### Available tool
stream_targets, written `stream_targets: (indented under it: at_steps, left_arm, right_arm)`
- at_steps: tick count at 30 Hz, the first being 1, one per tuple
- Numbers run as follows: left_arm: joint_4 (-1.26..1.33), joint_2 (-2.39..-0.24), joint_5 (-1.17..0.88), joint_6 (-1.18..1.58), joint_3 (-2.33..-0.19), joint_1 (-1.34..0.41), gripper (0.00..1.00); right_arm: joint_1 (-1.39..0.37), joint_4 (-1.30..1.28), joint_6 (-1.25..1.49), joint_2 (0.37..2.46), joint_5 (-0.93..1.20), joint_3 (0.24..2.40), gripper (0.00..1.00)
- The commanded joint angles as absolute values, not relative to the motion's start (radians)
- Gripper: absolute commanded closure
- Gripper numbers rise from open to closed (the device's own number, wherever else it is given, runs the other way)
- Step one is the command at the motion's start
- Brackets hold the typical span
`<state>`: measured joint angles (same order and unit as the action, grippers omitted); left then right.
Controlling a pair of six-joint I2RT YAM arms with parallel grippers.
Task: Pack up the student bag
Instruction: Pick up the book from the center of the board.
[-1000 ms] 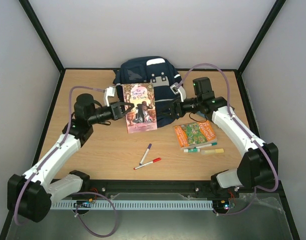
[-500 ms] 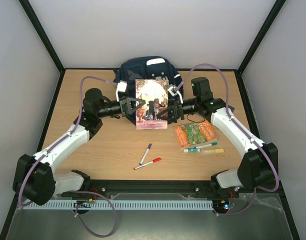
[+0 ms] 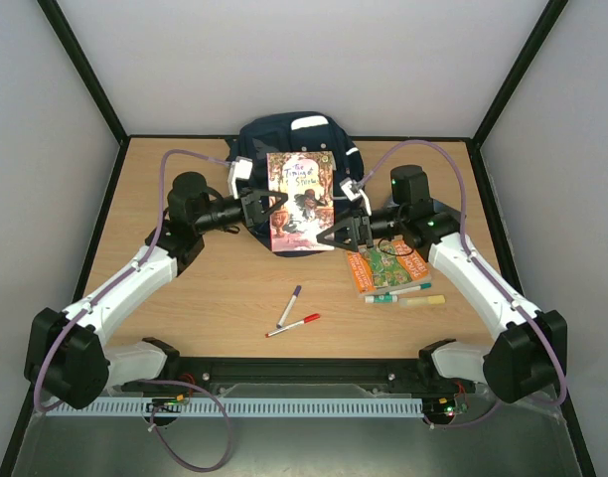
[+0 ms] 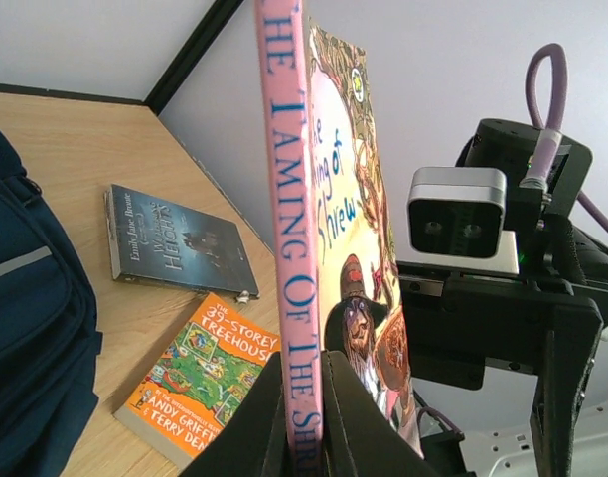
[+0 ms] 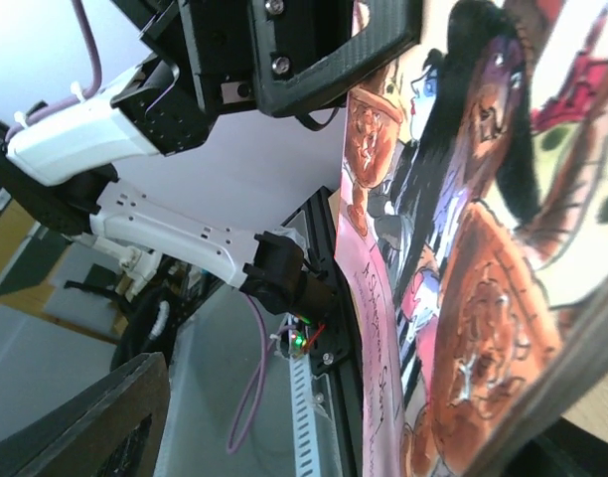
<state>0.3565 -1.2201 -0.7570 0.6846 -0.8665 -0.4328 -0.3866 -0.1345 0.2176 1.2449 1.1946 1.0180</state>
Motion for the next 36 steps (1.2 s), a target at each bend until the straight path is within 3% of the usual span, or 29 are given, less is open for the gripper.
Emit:
stream_targets:
  at_steps: [1, 7, 11, 20, 22, 24, 26, 29, 36]
  left_arm:
    - [0.363, -1.222, -0.735, 0.648, -0.897, -0.455, 0.97]
    - [0.356, -1.229, -0.724, 0.637, -0.891, -0.477, 0.97]
    - [0.358, -1.23, -0.704, 0.632, -0.876, -0.477, 0.98]
    - [0.323, -1.257, -0.654, 0.605, -0.89, -0.477, 0.98]
    - [0.299, -1.28, -0.632, 0.589, -0.904, -0.477, 0.89]
    - [0.258, -1.313, -0.612, 0.563, -0.932, -0.477, 0.64]
    - [0.197, -1.358, -0.579, 0.535, -0.971, -0.477, 0.49]
    - [0.116, -1.419, -0.499, 0.475, -1.025, -0.479, 0.41]
    - [-0.157, -1.607, -0.318, 0.254, -1.209, -0.521, 0.38]
  right_arm:
    - [-0.393, -0.057, 0.322, 1.269, 1.202, 1.041, 0.29]
    - [-0.393, -0.059, 0.349, 1.286, 1.145, 1.069, 0.44]
    - [-0.39, -0.066, 0.361, 1.267, 1.084, 1.069, 0.68]
    - [-0.359, -0.121, 0.365, 1.25, 0.922, 1.059, 0.99]
    - [-0.344, -0.145, 0.351, 1.252, 0.858, 1.06, 0.99]
    - [-0.318, -0.155, 0.344, 1.255, 0.816, 1.055, 0.99]
    - [-0.281, -0.139, 0.333, 1.252, 0.827, 1.036, 0.99]
    - [-0.21, -0.108, 0.301, 1.232, 0.818, 0.988, 0.99]
    - [-0.033, -0.186, 0.116, 1.156, 0.675, 0.926, 0.99]
